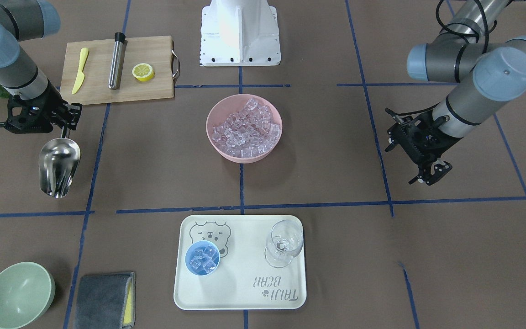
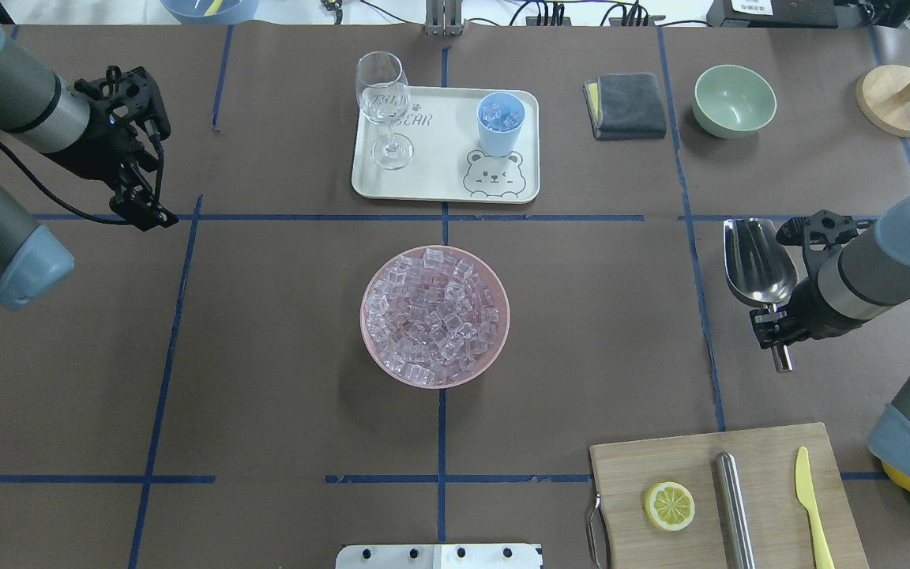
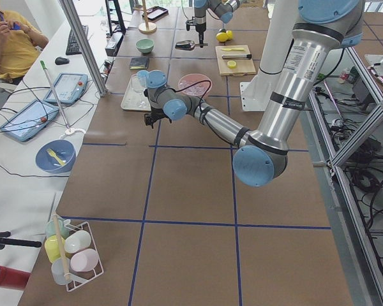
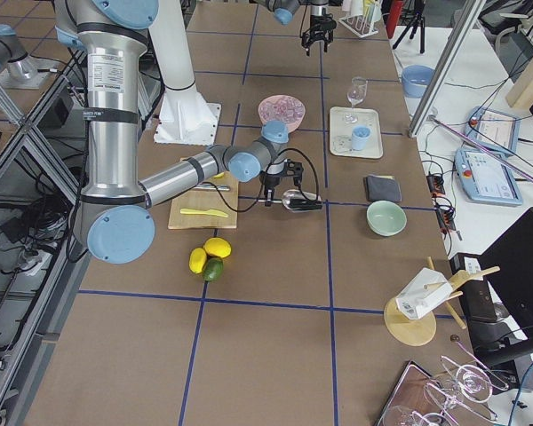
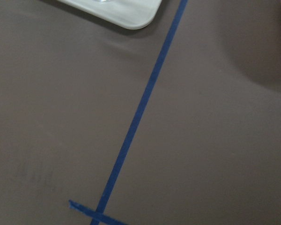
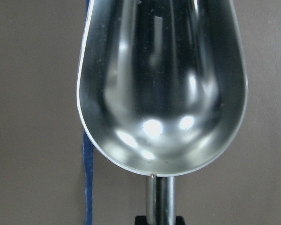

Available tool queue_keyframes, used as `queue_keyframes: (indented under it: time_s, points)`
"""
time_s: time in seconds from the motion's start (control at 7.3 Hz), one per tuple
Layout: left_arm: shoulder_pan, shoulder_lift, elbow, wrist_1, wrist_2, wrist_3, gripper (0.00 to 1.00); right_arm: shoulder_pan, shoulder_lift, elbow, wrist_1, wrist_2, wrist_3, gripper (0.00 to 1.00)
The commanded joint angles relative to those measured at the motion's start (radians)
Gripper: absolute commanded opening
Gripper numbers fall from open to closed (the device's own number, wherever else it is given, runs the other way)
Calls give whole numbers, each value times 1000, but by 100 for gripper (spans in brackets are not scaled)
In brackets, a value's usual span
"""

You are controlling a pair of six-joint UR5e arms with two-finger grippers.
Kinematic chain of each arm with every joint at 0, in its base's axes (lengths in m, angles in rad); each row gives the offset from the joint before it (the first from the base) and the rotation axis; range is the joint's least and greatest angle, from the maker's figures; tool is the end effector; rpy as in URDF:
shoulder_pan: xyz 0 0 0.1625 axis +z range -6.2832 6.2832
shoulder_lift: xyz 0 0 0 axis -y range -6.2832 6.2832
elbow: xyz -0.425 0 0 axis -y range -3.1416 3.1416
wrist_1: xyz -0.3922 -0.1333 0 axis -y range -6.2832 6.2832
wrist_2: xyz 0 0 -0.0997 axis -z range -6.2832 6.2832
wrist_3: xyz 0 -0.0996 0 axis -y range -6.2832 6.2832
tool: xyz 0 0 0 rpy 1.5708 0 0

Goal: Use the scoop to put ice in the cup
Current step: 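Carry the empty scoop back down to the table while the left arm withdraws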

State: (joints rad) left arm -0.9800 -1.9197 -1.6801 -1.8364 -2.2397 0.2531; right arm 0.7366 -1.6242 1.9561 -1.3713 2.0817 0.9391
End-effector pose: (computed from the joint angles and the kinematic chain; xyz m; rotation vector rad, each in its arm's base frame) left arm 0.2879 -0.5577 0.3809 0.6058 0.7817 1.0191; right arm -0.2973 -0.3838 0.4835 -0.0580 -0.7174 -0.0354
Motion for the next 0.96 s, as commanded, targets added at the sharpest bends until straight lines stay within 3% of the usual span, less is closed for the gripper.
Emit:
queue_keyframes:
  time_s: [0.0,0.27,0.55,0.82]
  points:
    - [-9,25,0,2,-1,0,100,-37,-19,3,5,4,4,0]
    - [-8,27,2,2,-1,0,100,-57,-23,3,5,6,7,2]
    - [-8,27,2,2,-1,-2,100,-57,-26,3,5,6,7,37]
    - [-8,27,2,2,-1,-2,100,-57,-32,3,3,8,9,41]
